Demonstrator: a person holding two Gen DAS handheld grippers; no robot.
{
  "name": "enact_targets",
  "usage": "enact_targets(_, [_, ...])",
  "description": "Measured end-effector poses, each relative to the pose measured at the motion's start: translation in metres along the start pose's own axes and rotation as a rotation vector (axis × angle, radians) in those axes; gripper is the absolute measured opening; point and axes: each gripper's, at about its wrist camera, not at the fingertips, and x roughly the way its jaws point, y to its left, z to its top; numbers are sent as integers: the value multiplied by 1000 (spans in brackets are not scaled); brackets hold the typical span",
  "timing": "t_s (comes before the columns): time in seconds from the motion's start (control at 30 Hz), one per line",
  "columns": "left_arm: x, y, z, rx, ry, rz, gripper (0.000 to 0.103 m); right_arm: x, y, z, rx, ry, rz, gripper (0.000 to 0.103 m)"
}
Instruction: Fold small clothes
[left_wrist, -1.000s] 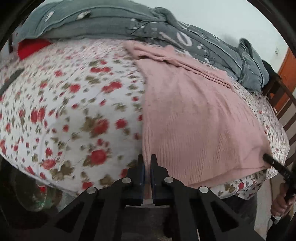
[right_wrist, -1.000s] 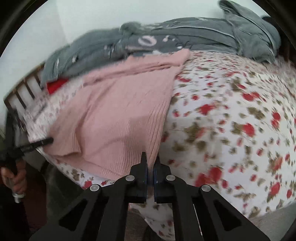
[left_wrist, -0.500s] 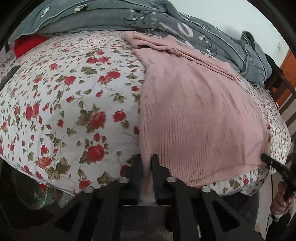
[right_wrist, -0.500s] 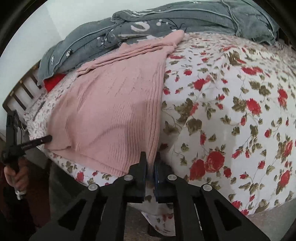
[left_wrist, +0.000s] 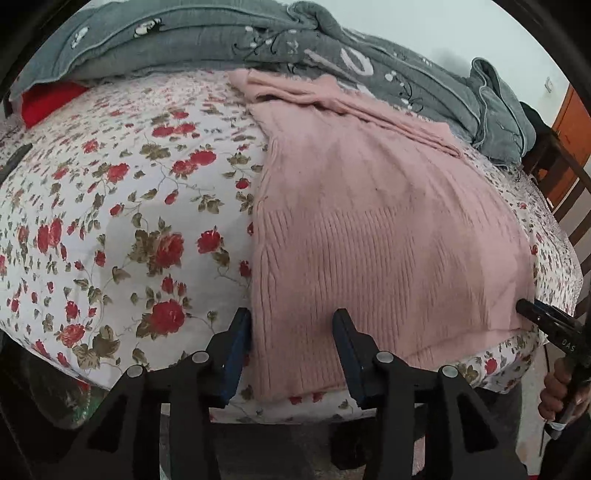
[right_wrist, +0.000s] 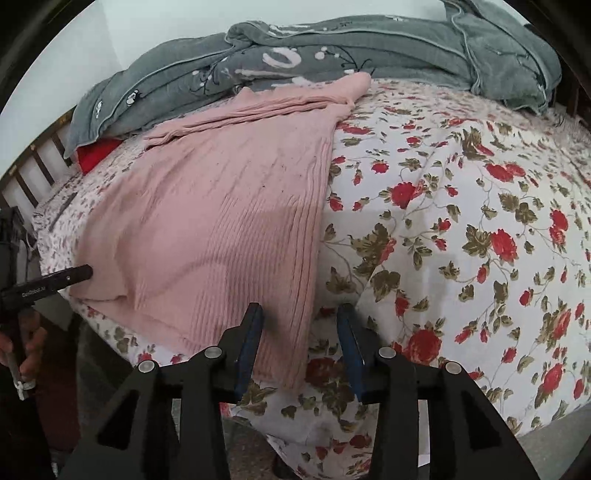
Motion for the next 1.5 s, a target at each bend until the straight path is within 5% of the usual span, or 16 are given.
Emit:
enact_targets(0.33, [-1,-1,-6,9,-22,15,35,0,0,-2,52,-40,-41,32])
enact_targets(0.4, [-2,2,-7,-11,-19,9,18,-1,2,-3,40,-34,-43,30])
enact_targets(0.47, [-5,6,-7,-39,-13,-25,8,-1,4,-2,45,-7,-3,11])
enact_targets(0.67, [-7,12,-7,-60,-14,-113,8,-4,12,1,13,-4,0,11])
enact_targets(0.93, [5,26,-4,-142,18,-186,9,6,15,4,29,11,24,26])
enact_targets(1.03, [3,28,-6,-158,9,-189,8,5,12,3,31,8,9,6])
enact_targets(1.37, [1,19,-4,-160,7,-144,7,7,-7,4,155,42,98,8])
enact_targets(1.5, [-10,16,1,-153,1,-135,7,-3,-5,1,149,9,70,6])
